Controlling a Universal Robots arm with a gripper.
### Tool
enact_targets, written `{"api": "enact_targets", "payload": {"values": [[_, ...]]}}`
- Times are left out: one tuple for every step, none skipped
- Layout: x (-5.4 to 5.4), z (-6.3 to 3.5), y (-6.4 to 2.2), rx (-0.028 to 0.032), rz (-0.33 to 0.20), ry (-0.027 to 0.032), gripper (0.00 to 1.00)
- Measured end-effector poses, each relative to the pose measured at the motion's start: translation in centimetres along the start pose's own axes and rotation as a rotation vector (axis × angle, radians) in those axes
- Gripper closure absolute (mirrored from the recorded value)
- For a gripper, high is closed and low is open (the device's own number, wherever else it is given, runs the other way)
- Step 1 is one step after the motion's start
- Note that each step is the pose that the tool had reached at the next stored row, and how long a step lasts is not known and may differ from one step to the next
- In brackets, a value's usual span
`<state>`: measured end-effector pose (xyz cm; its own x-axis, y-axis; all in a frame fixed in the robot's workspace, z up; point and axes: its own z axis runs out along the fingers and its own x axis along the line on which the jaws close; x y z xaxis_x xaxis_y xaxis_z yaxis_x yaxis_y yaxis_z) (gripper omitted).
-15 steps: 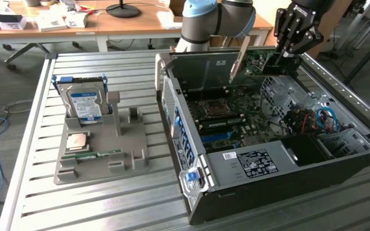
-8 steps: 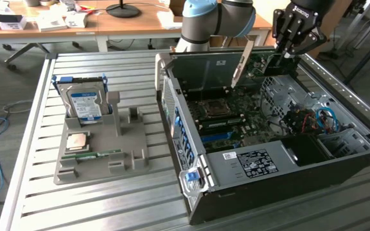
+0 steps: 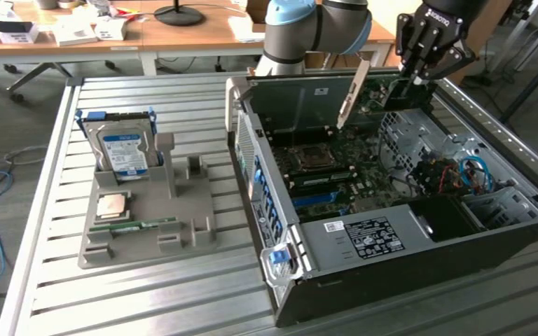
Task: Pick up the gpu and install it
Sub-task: 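Insert the gpu into the slot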
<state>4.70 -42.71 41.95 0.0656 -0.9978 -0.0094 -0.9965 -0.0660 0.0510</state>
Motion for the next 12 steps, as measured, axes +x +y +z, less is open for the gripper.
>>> {"api": "enact_targets", "payload": {"values": [[0.00, 0.01, 0.01, 0.0022, -0.003, 0.0004, 0.74], [0.00, 0.02, 0.02, 0.0046, -0.007, 0.0008, 0.74], [0.00, 0.02, 0.02, 0.0074, -0.011, 0.0012, 0.74], [0.00, 0.02, 0.03, 0.0110, -0.014, 0.0016, 0.74], [0.00, 0.03, 0.04, 0.0150, -0.018, 0.0019, 0.74], [0.00, 0.03, 0.05, 0.0195, -0.021, 0.0022, 0.74], [0.00, 0.04, 0.06, 0.0239, -0.024, 0.0025, 0.74], [0.00, 0.04, 0.06, 0.0286, -0.027, 0.0027, 0.74], [-0.01, 0.05, 0.07, 0.0330, -0.030, 0.0029, 0.74], [-0.01, 0.05, 0.08, 0.0368, -0.033, 0.0030, 0.74], [-0.01, 0.05, 0.07, 0.0376, -0.035, 0.0033, 0.74], [-0.01, 0.04, 0.08, 0.0376, -0.036, 0.0034, 0.74]]}}
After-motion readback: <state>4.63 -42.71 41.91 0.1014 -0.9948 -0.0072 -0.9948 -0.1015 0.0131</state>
